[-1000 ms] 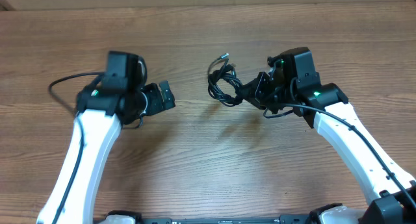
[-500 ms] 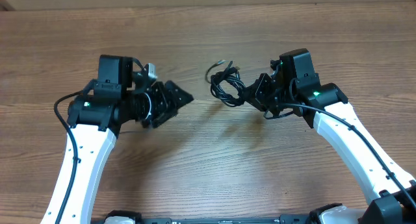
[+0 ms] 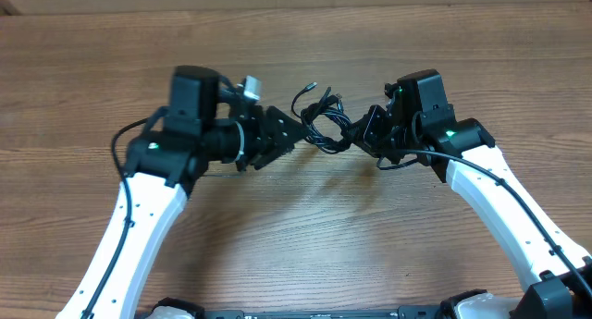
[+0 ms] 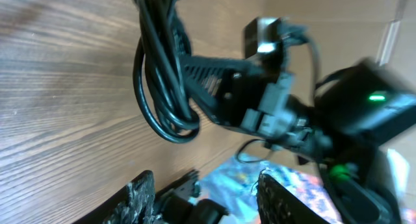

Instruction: Untangle cables

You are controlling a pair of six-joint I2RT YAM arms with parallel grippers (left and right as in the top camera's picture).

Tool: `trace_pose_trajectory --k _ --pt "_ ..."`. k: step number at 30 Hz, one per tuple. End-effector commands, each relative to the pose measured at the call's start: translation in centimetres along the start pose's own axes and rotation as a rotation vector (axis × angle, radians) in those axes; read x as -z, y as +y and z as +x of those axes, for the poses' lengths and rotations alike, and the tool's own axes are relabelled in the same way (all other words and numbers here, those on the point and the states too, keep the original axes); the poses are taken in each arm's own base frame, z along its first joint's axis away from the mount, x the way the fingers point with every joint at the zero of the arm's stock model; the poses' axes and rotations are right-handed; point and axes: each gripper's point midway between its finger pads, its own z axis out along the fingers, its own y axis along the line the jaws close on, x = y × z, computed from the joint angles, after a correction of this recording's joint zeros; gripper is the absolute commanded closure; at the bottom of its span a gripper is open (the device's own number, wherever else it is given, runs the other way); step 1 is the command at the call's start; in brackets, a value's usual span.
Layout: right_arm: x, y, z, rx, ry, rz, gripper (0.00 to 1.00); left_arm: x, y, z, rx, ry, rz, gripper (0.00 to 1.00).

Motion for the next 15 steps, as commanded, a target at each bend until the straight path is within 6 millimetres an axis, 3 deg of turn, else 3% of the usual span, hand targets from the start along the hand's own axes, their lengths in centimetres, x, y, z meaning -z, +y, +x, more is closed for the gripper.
trace_pose_trajectory --k 1,11,14,15 --pt "0.3 0.9 -0.1 0.037 -0.009 -0.02 0.96 -2.0 1.8 -0.6 0.013 -0.03 -0.102 0.5" --pt "0.3 0.9 0.0 0.047 -0.009 -0.02 0.96 -4.2 4.3 -1.3 0.068 0.005 -0.166 0.49" --pt "0.3 0.9 0.0 0.068 -0.008 -0.02 0.96 -5.0 5.2 -1.4 0.092 0.024 -0.185 0.66" --pt "0.3 0.9 0.0 0.068 -0.009 -0.02 0.96 -5.3 5.4 -1.4 0.1 0.035 -0.186 0.8"
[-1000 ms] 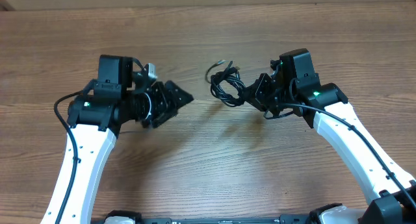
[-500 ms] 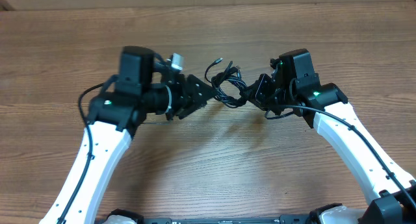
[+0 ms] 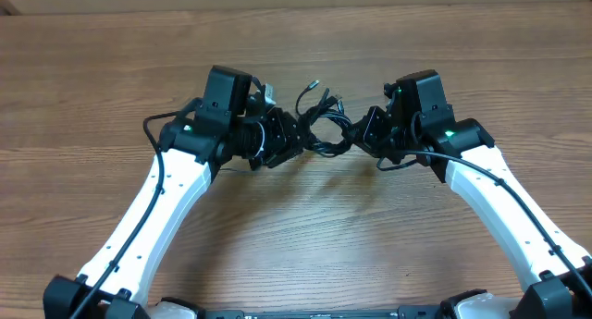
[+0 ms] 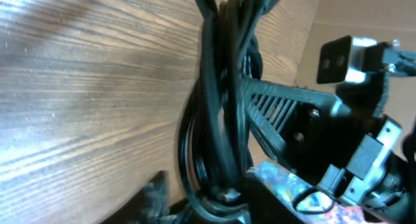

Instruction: Untangle cables

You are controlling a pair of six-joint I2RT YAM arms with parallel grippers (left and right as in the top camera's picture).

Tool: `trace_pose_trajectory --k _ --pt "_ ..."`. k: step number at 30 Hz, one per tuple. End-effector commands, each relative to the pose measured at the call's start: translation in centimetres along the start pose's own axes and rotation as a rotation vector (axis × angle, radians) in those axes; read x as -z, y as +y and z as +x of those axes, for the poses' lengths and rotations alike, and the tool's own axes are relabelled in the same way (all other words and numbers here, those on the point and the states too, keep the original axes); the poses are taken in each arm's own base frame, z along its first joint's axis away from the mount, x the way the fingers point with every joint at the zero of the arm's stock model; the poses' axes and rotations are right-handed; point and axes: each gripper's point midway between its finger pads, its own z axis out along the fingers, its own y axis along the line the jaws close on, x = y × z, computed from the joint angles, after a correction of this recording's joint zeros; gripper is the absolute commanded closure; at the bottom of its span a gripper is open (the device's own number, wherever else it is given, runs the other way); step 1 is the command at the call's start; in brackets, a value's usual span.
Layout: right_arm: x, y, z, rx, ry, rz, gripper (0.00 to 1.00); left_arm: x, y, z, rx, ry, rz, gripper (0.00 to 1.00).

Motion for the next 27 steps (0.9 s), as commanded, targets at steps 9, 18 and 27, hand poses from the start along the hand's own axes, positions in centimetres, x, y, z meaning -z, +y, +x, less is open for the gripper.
trace_pose_trajectory --k 9,18,27 --pt "0.4 1.7 0.3 0.001 0.02 -0.068 0.96 -1.4 1.4 -0.5 0.041 0.018 -0.043 0.96" --pt "0.3 1.1 1.9 0.202 0.079 -0.051 0.96 -1.3 0.4 -1.7 -0.005 -0.03 -0.006 0.96" --pt "0.2 -0.2 4.5 0.29 0.173 0.0 0.74 -1.1 1.7 -3.7 0.172 -0.146 -0.071 0.96"
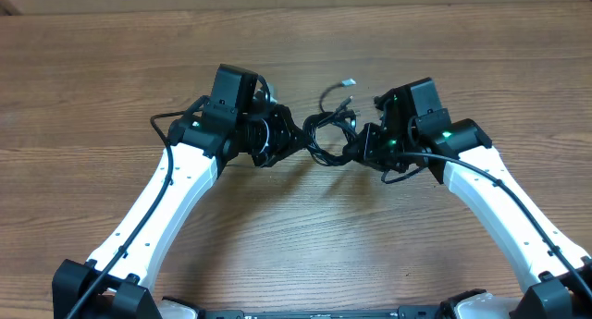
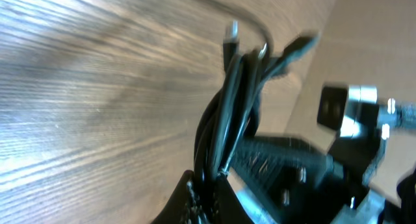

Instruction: Untangle cables

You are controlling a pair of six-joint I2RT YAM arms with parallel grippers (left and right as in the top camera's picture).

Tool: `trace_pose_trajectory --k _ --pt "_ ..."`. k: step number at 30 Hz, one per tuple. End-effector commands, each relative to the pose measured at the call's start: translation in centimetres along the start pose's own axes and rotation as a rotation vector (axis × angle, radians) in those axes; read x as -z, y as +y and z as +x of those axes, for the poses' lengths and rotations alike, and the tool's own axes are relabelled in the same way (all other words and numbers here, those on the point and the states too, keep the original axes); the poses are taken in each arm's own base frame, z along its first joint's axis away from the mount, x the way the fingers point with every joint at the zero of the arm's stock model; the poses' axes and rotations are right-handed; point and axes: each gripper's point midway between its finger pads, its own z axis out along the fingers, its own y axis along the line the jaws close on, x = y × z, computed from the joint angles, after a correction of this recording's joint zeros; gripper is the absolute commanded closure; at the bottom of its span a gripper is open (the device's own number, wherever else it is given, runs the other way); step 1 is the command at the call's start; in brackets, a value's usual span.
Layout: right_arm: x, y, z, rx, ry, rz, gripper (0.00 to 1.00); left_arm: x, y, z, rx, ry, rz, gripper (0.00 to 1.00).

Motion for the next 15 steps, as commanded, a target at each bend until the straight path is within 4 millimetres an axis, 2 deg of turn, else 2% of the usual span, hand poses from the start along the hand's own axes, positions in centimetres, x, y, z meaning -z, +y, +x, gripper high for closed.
trace_pose_trajectory --k 1,3,7,11,15 --pt "0.2 1.7 1.0 0.094 0.038 -0.062 0.68 0.1 0.8 -2.2 0.106 -0.106 -0.044 0.96" --pt "0.2 1.7 1.4 0.084 0.054 -0.064 0.58 0.2 1.0 -2.5 0.116 -0.125 -0.055 0.96" --pt "0.5 3.4 2.4 0.075 0.112 -0.163 0.57 0.3 1.4 -2.8 0.123 -0.137 -0.067 0.96" --pt "0.6 4.0 2.9 -0.122 0.157 -0.186 0.57 0.3 1.5 -2.8 0.193 -0.142 -0.069 0.96" --pt "-0.3 3.5 3.2 -0.355 0.153 -0.103 0.58 0.3 1.5 -2.8 0.276 -0.144 -0.062 0.96"
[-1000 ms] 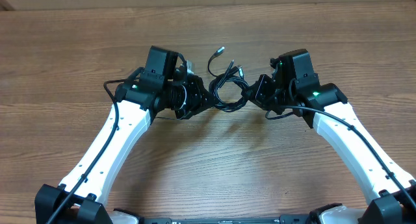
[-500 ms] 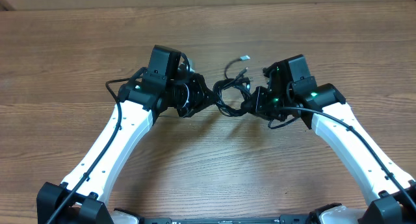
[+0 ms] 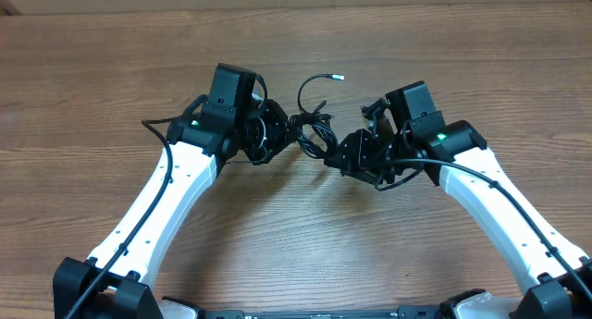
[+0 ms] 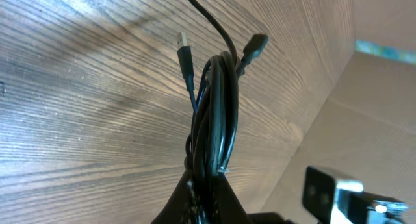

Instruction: Untangle cables

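Note:
A tangled bundle of black cables (image 3: 313, 134) hangs between my two grippers above the wooden table (image 3: 111, 69). My left gripper (image 3: 287, 140) is shut on the bundle's left side. In the left wrist view the strands (image 4: 218, 120) rise tightly pinched out of the left gripper (image 4: 209, 195). A silver USB plug (image 4: 184, 42) and a dark connector (image 4: 255, 45) stick out at the top. One loose end (image 3: 335, 78) arches toward the back. My right gripper (image 3: 340, 153) is shut on the bundle's right side; its fingertips are dark and hard to separate from the cables.
Part of the right arm's wrist (image 4: 328, 191) shows at the lower right of the left wrist view. The left arm's own black cable (image 3: 166, 134) loops beside its wrist. Cardboard (image 4: 390, 87) rises beyond the table's far edge.
My right gripper has moved left and toward the front, closer to the left gripper. The bundle is more bunched, and its loose end now arches toward the back.
First my right gripper held the bundle while the left gripper stood open, short of it. Then the left fingers were around the strands, then shut on them. Now both grippers hold the bundle close together.

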You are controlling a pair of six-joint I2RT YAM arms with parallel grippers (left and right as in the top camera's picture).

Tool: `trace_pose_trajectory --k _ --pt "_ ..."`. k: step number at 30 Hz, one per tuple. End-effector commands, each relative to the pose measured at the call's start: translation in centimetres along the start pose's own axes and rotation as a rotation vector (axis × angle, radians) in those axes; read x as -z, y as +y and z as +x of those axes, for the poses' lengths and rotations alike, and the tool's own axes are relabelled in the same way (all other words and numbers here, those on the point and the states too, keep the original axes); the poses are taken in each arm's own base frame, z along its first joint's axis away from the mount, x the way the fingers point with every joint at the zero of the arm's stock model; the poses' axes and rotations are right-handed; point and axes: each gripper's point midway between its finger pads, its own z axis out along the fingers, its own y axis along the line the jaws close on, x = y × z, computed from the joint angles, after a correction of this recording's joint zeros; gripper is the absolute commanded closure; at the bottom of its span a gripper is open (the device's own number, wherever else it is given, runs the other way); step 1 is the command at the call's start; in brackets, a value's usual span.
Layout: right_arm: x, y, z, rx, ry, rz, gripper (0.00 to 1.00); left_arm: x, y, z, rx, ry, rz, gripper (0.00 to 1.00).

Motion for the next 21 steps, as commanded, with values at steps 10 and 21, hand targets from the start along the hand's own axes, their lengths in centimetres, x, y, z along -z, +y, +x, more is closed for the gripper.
trace_pose_trajectory --k 10,21 --pt "-0.3 -0.8 -4.0 -0.515 -0.294 0.081 0.59 0.1 0.8 0.1 0.073 0.006 -0.034 0.96" --pt "-2.5 0.8 -1.3 -0.425 -0.263 0.118 0.61 0.1 0.2 -0.4 0.167 -0.017 -0.01 0.96"
